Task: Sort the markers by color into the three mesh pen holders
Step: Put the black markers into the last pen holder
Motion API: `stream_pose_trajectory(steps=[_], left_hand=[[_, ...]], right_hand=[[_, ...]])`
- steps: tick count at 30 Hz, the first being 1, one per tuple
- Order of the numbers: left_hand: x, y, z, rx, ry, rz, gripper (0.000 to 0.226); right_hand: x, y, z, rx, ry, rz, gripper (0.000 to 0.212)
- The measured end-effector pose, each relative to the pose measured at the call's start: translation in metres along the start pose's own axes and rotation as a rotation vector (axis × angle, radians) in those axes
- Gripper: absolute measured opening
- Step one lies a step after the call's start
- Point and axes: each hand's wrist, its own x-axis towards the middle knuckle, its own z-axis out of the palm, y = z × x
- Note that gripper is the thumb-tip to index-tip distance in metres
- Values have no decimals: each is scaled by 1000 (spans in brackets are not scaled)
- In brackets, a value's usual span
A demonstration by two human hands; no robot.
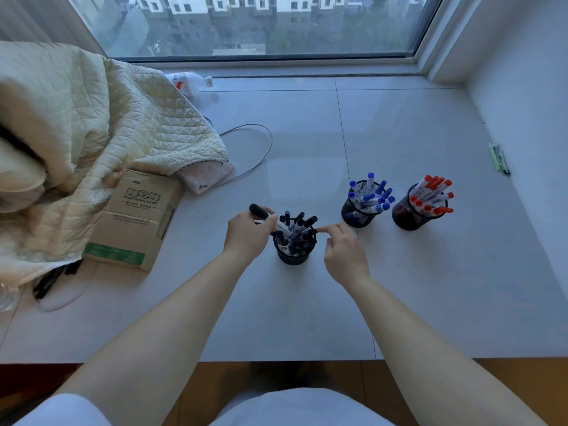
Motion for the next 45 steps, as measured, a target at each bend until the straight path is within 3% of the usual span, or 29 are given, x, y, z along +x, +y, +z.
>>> stream_pose_trajectory(steps=[3,8,15,24,29,36,41,45], left_hand=[[-1,1,1,232,29,77,2],[-8,6,10,284,102,206,26],[-8,-4,17,451,45,333,18],[8,-23,16,610,-33,205,29],[14,-26,15,720,-179,126,30],[22,-28,10,597,-237,77,35],[28,-26,3,210,-251,-78,38],[37,-22,4,115,-199,-112,27]], right_hand=[[-3,2,-3,45,5,20,35],[-8,7,-7,104,8,65,32],[-10,14,-9,116,-11,88,27],[13,-4,-16,76,2,-29,24],[34,-20,-9,-12,-119,-65,26],[49,-33,-5,-212,-184,-37,25],[53,-39,-3,-284,-228,4,26],[55,-46,-2,-359,-241,50,28]])
